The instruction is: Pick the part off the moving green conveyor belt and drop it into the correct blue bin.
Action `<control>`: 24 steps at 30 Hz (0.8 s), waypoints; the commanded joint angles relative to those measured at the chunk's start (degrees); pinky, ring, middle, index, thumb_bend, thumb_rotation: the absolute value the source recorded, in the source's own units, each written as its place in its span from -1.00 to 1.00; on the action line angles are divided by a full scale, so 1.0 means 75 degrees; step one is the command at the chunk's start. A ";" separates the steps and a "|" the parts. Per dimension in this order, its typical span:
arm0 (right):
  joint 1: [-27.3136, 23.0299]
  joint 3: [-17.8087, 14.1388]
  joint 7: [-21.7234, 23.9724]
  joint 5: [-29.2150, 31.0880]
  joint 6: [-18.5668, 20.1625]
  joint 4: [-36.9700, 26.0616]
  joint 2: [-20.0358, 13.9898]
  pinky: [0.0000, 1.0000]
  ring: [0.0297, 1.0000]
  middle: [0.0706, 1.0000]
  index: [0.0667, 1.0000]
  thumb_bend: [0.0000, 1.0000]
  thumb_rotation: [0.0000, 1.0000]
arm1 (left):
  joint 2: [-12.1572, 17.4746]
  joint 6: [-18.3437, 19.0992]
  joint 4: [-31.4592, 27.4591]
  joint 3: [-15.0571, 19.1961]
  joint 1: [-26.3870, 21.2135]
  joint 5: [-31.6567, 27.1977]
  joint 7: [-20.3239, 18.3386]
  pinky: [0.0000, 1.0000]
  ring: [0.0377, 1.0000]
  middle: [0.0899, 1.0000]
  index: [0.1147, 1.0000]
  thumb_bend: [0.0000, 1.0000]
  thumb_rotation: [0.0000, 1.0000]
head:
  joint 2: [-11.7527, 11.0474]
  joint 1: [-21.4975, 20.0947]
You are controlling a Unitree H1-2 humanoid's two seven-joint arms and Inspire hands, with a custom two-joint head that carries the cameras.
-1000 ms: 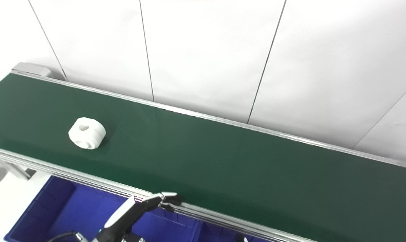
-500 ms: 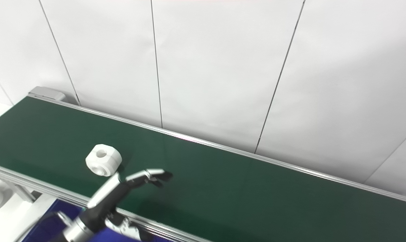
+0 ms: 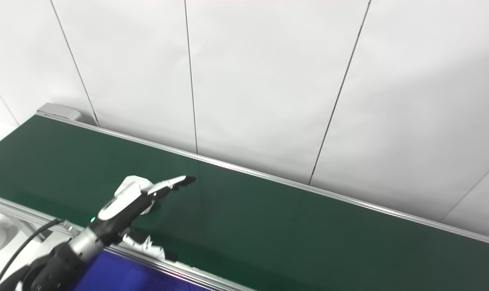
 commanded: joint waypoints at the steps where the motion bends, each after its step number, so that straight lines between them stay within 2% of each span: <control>1: -0.0032 0.0019 -0.0132 0.0010 -0.0418 -0.0237 -0.0060 0.27 0.68 0.74 0.88 0.61 -0.05 | 0.0216 0.0276 -0.0044 0.0211 -0.0286 0.0087 -0.0196 0.56 0.72 0.81 0.83 0.40 -0.38 | 0.0019 -0.0006; 4: -0.0062 0.0070 -0.0191 0.0003 -0.0418 -0.0226 -0.0096 0.33 0.69 0.74 0.89 0.62 -0.03 | 0.0263 0.0494 0.0137 0.0333 -0.0488 0.0112 -0.0435 0.56 0.73 0.81 0.82 0.43 -0.47 | 0.0037 -0.0010; 6: -0.0097 0.0121 -0.0273 -0.0021 -0.0418 -0.0202 -0.0109 0.19 0.68 0.74 0.88 0.63 -0.04 | 0.0309 0.0627 0.0292 0.0392 -0.0619 0.0167 -0.0571 0.55 0.73 0.83 0.83 0.45 -0.55 | 0.0043 -0.0001; 10: -0.0125 0.0190 -0.0325 0.0028 -0.0418 -0.0210 -0.0145 0.21 0.69 0.74 0.87 0.62 -0.07 | 0.0314 0.0874 0.0602 0.0466 -0.0825 0.0446 -0.0711 0.57 0.76 0.84 0.84 0.52 -0.58 | 0.0080 0.0010; 14: -0.0144 0.0238 -0.0312 0.0097 -0.0418 -0.0224 -0.0177 0.39 0.70 0.74 0.88 0.63 -0.03 | 0.0352 0.0953 0.0981 0.0457 -0.1042 0.0618 -0.0832 0.58 0.78 0.83 0.83 0.57 -0.65 | 0.0091 0.0009; 17: -0.0100 0.0195 -0.0267 0.0081 -0.0418 -0.0253 -0.0176 0.13 0.68 0.75 0.88 0.65 -0.01 | 0.0394 0.1078 0.1242 0.0389 -0.1172 0.0767 -0.0977 0.61 0.79 0.83 0.84 0.59 -0.67 | 0.0107 -0.0001; 20: -0.0086 0.0232 -0.0340 0.0069 -0.0417 -0.0311 -0.0189 0.23 0.68 0.74 0.88 0.63 -0.03 | 0.0462 0.0954 0.1515 0.0305 -0.1271 0.0872 -0.1042 0.72 0.78 0.80 0.84 0.61 -0.73 | 0.0132 -0.0009; 24: -0.0077 0.0230 -0.0415 0.0006 -0.0418 -0.0310 -0.0192 0.21 0.66 0.72 0.86 0.63 -0.04 | 0.0489 0.1100 0.1730 0.0194 -0.1344 0.1159 -0.1057 0.76 0.78 0.80 0.83 0.66 -0.76 | 0.0139 -0.0008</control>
